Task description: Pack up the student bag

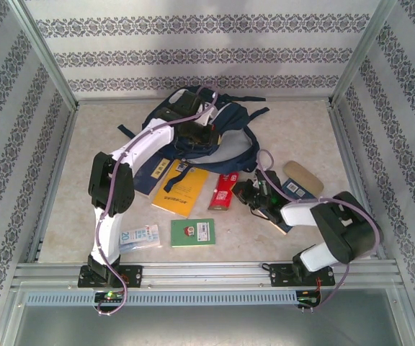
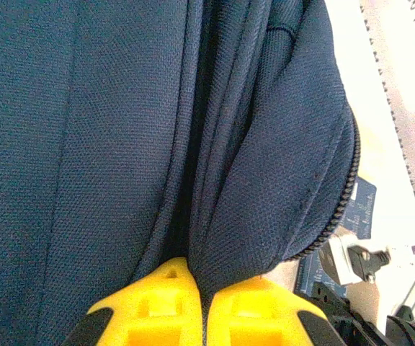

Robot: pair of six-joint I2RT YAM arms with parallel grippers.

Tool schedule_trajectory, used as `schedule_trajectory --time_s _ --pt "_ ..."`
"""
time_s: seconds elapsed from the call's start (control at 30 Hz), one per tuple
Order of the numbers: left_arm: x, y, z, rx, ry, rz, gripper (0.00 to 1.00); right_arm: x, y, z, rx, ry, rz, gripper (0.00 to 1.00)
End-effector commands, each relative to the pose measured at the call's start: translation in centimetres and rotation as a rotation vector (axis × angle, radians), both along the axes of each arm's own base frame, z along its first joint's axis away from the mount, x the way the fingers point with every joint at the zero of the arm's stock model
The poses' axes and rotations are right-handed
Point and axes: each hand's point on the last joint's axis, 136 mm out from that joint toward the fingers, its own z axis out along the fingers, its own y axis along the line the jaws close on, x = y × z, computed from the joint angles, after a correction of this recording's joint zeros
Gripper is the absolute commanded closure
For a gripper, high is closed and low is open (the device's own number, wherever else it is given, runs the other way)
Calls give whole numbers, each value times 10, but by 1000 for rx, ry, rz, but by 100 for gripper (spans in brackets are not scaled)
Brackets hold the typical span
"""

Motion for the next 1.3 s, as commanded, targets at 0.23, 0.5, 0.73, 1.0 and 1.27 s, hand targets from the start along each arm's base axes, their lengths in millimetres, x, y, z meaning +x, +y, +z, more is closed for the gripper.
schedule_trajectory --time_s 0.23,0.5,0.73,1.0,1.27 --pt "26 36 54 -107 -75 126 100 -51 -43 41 -77 -56 6 100" --pt "24 49 111 -135 -215 148 100 -69 -81 143 -83 -298 -131 100" --pt "17 52 136 -157 -273 137 100 -25 -56 188 -13 -356 -97 100" --pt "7 52 140 -163 -286 110 100 46 -18 239 97 -366 -75 100" --pt "-5 50 155 -210 -311 90 100 103 0 208 122 -232 -161 100"
